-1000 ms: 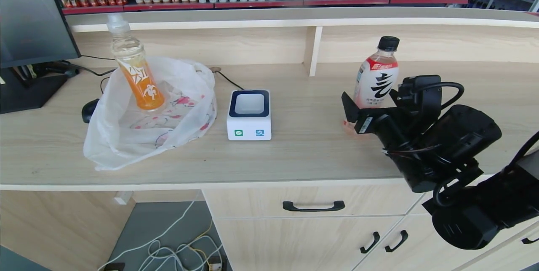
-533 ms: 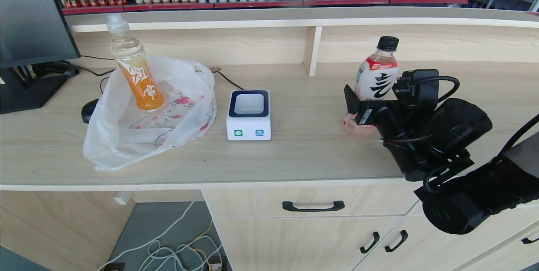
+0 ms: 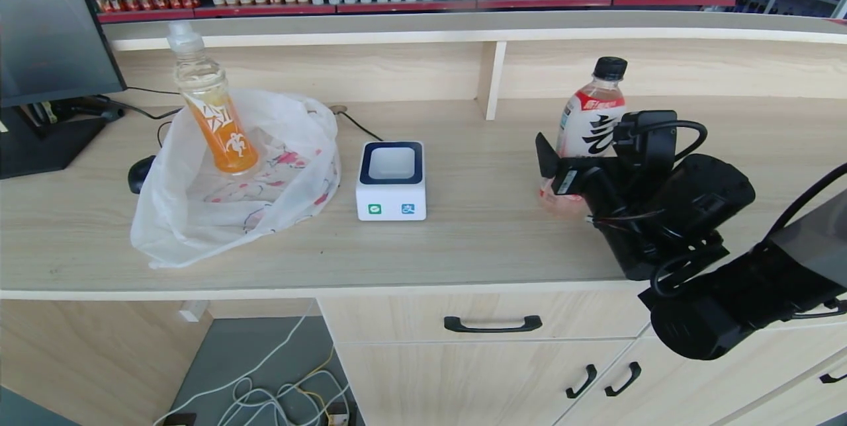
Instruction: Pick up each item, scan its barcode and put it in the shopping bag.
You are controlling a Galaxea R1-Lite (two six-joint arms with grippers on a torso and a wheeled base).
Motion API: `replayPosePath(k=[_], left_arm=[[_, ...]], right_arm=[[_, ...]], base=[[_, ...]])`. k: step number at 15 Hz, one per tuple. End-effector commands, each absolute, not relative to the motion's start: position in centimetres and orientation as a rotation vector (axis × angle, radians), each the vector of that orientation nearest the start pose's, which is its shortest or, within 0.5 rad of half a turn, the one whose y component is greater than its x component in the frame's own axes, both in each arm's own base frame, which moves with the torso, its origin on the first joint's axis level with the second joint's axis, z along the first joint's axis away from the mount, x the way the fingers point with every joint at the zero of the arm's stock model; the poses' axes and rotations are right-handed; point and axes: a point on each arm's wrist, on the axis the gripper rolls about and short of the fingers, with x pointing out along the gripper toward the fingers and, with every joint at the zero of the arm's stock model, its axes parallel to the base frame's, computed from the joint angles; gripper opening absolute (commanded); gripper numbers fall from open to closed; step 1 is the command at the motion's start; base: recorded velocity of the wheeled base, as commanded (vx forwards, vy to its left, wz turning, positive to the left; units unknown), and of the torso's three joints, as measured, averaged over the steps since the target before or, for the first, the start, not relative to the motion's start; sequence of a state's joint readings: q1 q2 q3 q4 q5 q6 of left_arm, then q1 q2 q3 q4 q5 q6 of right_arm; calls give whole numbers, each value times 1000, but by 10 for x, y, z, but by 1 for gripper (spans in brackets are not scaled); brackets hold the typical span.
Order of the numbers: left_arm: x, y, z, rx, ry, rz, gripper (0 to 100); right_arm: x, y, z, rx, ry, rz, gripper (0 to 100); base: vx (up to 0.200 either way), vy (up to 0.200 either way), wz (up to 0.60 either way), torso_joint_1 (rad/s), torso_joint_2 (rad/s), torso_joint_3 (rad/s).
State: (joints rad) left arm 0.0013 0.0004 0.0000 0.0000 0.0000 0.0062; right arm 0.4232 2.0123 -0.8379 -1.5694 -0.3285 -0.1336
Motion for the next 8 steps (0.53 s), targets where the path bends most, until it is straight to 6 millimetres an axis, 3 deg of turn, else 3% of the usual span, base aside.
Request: replayPosePath(k=[1, 2, 8], left_arm=[[-23, 0, 75, 6, 0, 2, 100], [-23, 0, 75, 6, 0, 2, 100], [-23, 0, 75, 6, 0, 2, 100]], right_arm=[[331, 140, 177, 12, -372, 65, 100], [332, 138, 177, 10, -372, 62, 0], [331, 135, 181, 13, -382, 56, 0]], base=[[0, 0, 0, 0, 0, 0], [0, 0, 0, 0, 0, 0], [0, 0, 0, 0, 0, 0]])
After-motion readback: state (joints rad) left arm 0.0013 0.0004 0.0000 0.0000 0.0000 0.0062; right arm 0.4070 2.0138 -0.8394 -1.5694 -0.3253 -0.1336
